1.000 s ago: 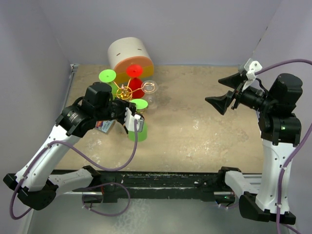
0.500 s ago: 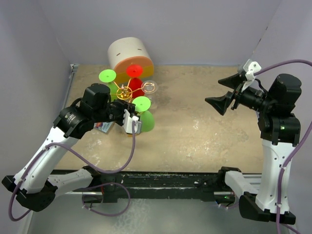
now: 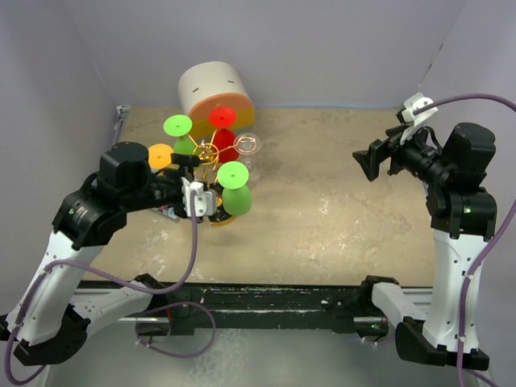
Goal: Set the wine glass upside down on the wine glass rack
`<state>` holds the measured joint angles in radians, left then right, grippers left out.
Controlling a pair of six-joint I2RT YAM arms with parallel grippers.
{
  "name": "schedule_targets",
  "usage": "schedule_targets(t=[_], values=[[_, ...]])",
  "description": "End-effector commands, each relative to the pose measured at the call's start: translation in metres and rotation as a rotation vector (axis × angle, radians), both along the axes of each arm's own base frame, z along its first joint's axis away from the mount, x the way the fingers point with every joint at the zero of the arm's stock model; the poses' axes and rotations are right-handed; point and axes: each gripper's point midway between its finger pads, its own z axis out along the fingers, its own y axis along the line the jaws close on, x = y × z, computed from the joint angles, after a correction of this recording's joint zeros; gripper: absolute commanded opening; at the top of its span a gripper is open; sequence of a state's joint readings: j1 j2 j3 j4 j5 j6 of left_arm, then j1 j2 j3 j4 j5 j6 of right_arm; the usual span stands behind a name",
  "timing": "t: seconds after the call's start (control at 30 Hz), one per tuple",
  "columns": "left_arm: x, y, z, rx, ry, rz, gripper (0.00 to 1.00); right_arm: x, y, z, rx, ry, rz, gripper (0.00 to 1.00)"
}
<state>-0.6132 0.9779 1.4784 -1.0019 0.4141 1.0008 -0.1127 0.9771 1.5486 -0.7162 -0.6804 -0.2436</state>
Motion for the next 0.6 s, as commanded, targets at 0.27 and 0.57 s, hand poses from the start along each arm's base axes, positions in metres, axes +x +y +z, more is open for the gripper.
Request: schedule_targets(t=[0.27,0.57], values=[[0.041,0.118,0.096,-0.539,-0.074,0.823,0.99,0.032,-0.085,-0.015,-0.121,0.035,-0.48,1.0],[0.051,0.197,0.064,-0.781,-0.042,1.245,0.99,0.035,-0.091,0.002,-0.014,-0.08,-0.561,1.0]])
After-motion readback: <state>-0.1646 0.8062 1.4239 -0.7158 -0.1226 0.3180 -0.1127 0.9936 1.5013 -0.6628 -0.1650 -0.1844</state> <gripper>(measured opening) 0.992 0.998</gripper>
